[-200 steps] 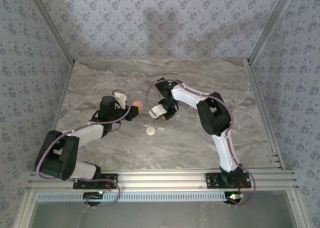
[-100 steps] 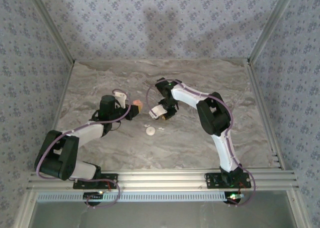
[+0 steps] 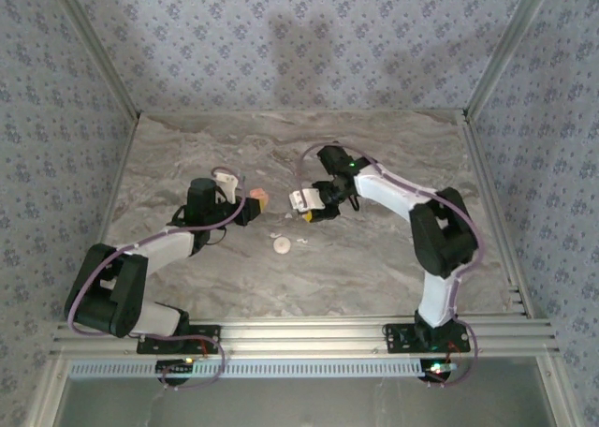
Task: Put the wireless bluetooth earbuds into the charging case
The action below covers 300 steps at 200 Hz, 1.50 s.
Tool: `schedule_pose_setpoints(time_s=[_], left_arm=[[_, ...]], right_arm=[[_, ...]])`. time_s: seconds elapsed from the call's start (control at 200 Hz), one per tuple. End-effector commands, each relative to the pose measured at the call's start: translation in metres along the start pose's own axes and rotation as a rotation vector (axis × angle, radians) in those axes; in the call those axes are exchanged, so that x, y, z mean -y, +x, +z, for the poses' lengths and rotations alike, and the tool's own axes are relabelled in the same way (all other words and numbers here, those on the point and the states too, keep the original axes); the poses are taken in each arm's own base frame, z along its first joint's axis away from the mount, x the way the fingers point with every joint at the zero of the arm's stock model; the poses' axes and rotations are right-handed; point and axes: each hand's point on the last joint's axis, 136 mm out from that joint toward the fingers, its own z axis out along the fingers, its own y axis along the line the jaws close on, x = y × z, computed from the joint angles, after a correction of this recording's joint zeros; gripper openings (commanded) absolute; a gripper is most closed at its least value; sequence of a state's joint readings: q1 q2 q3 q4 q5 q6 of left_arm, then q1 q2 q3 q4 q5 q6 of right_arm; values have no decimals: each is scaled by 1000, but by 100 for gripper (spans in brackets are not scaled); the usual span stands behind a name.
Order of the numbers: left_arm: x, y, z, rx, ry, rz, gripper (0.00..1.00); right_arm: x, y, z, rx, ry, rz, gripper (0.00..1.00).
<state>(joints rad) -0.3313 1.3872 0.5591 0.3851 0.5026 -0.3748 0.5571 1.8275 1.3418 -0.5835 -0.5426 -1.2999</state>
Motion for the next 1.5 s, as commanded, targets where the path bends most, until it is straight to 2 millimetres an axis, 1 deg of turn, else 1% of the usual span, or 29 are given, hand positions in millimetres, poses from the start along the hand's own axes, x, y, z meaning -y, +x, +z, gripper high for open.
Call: schedule_pose_setpoints(time_s=[0.0,0.165,0.215,0.225,0.26,0.375,0.465,0.53,0.595,0.74,0.854,0.969,1.064,1.224,1.314,1.399,1.494], left_arm=[[20,-20,-1,33,48,65,2],[24,-20,2,26,40,79,0],[26,-21,3,27,41,87,0],[27,-21,3,26,42,88,0],[28,-20,3,25,45,94,0],[40,-17,5,18,77,154,0],[51,-15,6,31,105,201,0],[59,-14,6,43,122,237,0],[66,-13,7,50,135,274,0],[79,-12,9,73,160,329,0],[90,-9,7,98,200,371,0],[99,-8,4,135,233,413,0],[106,-6,0,159,260,447,0],[119,1,-4,186,315,528,0],[127,5,-7,199,350,573,0],[131,6,-8,213,339,609,0],[137,9,-9,213,319,652,0]], right_arm=[[4,-32,-19,181,47,107,23],[6,-48,-43,352,64,260,22],[12,-56,-55,411,71,301,22],[6,-53,-52,413,56,328,22],[6,-54,-56,441,54,370,21],[12,-58,-74,504,99,469,20],[13,-63,-86,556,119,535,20],[16,-66,-92,590,136,596,19],[15,-71,-97,619,142,638,19],[18,-77,-110,676,218,727,19],[18,-82,-119,725,277,761,20],[15,-88,-124,761,328,784,20],[12,-92,-124,801,361,799,20],[6,-103,-118,842,350,797,20],[6,-105,-117,860,356,810,20],[5,-108,-114,890,360,820,20],[6,-106,-110,911,365,842,20]])
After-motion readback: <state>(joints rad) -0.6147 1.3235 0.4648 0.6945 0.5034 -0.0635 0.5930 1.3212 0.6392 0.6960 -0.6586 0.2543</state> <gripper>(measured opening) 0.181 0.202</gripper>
